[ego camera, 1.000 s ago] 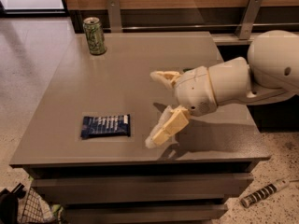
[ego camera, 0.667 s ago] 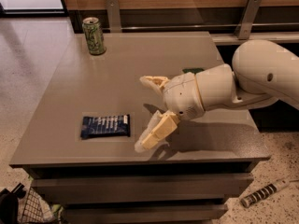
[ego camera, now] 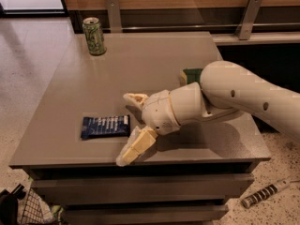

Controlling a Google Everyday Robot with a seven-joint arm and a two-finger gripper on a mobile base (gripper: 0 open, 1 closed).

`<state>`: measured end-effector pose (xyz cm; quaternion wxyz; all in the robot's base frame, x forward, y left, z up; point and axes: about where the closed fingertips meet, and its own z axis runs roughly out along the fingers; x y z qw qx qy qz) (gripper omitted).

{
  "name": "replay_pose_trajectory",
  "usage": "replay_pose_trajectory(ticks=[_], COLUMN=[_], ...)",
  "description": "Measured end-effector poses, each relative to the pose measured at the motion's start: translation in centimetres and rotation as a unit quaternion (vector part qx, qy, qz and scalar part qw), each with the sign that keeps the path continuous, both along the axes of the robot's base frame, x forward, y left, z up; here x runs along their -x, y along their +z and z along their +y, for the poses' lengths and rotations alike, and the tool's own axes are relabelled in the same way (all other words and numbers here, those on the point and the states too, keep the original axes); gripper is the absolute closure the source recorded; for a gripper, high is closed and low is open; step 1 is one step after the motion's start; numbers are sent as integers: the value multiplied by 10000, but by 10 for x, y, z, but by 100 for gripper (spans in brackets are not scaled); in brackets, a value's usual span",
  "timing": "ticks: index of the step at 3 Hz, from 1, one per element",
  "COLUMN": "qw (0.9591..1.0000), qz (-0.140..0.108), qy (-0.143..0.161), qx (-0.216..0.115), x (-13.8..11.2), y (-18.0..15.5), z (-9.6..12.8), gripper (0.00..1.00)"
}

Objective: Move rxbar blueberry near green can

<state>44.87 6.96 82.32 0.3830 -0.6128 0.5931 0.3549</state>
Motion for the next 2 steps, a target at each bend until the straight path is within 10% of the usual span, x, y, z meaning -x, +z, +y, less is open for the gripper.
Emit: replay_pose_trajectory(ticks=[2], qw=[9998], qz=[168], qy=[116], qx=[-2], x=[-9], y=[-19], z=[30], gripper=[0])
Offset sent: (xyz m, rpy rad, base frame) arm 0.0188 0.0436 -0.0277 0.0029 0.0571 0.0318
